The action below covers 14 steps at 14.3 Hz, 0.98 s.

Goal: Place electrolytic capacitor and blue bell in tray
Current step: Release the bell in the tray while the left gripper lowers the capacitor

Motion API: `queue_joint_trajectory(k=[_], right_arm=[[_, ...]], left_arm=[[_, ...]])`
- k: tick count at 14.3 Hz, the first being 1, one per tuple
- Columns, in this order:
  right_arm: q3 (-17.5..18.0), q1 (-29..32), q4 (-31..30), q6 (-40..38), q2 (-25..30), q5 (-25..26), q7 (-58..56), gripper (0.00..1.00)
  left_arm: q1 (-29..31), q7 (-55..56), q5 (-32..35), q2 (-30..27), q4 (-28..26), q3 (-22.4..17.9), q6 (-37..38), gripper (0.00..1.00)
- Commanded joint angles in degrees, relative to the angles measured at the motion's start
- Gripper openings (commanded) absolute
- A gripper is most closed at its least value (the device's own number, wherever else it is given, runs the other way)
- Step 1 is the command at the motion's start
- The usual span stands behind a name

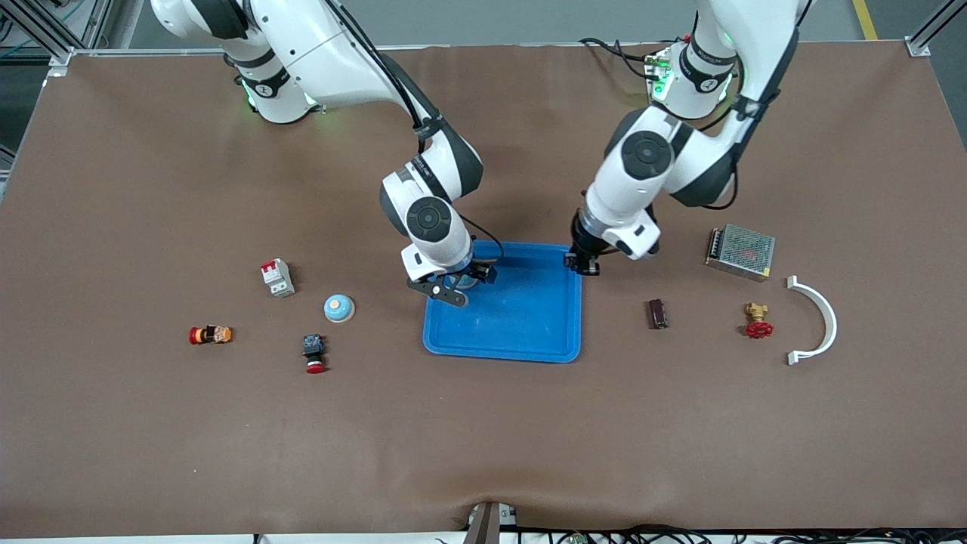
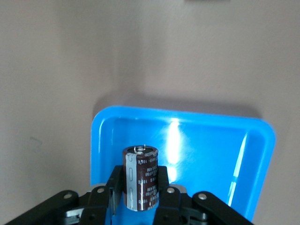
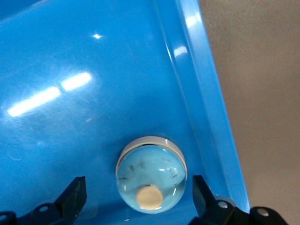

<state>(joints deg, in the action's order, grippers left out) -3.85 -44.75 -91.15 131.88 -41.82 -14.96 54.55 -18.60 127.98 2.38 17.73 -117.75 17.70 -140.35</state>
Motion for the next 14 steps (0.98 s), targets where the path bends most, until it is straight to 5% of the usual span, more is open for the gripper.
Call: queue_joint_trajectory(k=[1,6,10,14], right_arm=[[-0.63,0.27,0.44,-5.65,3.75,-1.13,-0.67,1.0],[-1.16,7.73,1.24,-19.37,10.43,-0.08,-15.75,1.0],[-1.33,9.94,1.06,-20.7,11.05,10.89,-20.53,1.0],[-1.42,11.69,0.71,-21.4,11.14,14.78,-25.7,1.0]], left_arm=[[-1.7,5.42,4.99,4.67,4.36,-0.21,-0.45,0.0],[-3.29,9.91,9.83,9.95,7.97,-0.3,-0.36,0.0],[-3.64,12.2,13.34,12.41,8.94,-0.3,-0.45,0.0],[-3.64,14.13,16.25,15.05,10.7,-0.39,-0.36,0.0]])
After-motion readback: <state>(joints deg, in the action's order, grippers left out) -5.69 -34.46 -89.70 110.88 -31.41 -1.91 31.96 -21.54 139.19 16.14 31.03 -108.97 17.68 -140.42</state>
